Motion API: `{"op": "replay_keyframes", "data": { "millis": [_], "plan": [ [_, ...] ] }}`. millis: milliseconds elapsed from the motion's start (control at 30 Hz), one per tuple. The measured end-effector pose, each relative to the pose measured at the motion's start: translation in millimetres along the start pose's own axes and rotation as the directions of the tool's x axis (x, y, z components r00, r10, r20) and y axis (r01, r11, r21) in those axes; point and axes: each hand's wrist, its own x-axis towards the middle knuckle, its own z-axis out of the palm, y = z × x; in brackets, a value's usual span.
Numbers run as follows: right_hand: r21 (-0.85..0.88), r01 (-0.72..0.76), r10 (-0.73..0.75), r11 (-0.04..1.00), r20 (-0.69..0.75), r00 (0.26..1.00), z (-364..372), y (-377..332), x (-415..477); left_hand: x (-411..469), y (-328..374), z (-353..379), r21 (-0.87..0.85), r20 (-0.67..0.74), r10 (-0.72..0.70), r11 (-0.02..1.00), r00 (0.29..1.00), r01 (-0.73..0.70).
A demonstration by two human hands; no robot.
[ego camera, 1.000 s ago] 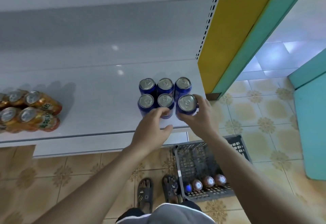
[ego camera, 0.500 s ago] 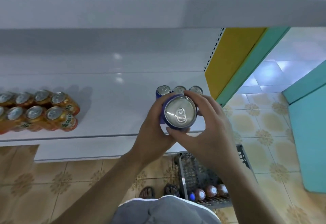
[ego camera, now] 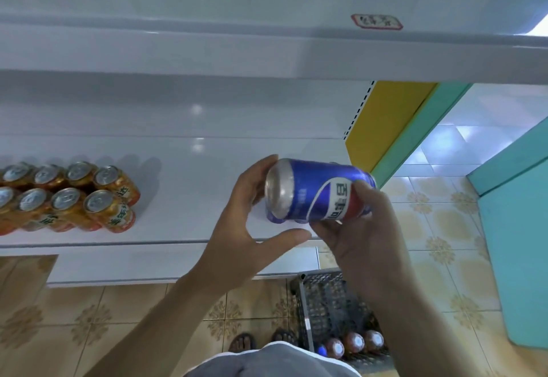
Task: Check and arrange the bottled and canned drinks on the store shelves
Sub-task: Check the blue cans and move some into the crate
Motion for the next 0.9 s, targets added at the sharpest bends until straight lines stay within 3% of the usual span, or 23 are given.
{"op": "replay_keyframes", "data": {
  "millis": [167,467,567,633,700,767,833,900],
  "plan": [
    [0.177,-0.221,0.204,0.959,0.11,0.973,8.3,3.8,0.8,1.5,17.7,-6.1,-0.031,0.008,0.089,0.996,0.996,-0.089],
    [0.208,-0.312,0.273,0.927,0.195,0.942,1.1,11.1,7.5,1.5,26.4,-7.7,0.041,0.079,0.145,0.988,0.986,-0.149],
    [0.042,-0.211,0.205,0.976,0.123,0.971,2.8,11.1,6.0,4.4,28.7,-9.1,0.077,0.122,0.135,0.986,0.983,-0.145],
    [-0.097,-0.12,0.129,0.988,0.099,0.987,4.4,13.0,5.9,6.6,30.7,-7.9,0.023,0.035,0.116,0.993,0.993,-0.117],
    [-0.246,0.003,0.015,0.969,0.07,0.997,6.4,12.2,4.0,8.6,33.6,-5.6,-0.197,-0.104,-0.037,0.98,0.994,0.016],
    [-0.379,0.151,-0.122,0.913,0.101,0.987,4.5,7.9,1.9,9.4,33.6,-2.9,-0.391,-0.158,-0.264,0.902,0.951,0.186],
    [-0.5,0.269,-0.195,0.823,0.196,0.961,4.1,0.7,-1.1,8.2,29.5,-2.7,-0.456,-0.126,-0.386,0.84,0.914,0.293],
    [-0.53,0.291,-0.214,0.797,0.203,0.956,2.4,-1.5,-1.7,6.7,29.0,-3.2,-0.439,-0.085,-0.429,0.826,0.899,0.353]
  ]
}}
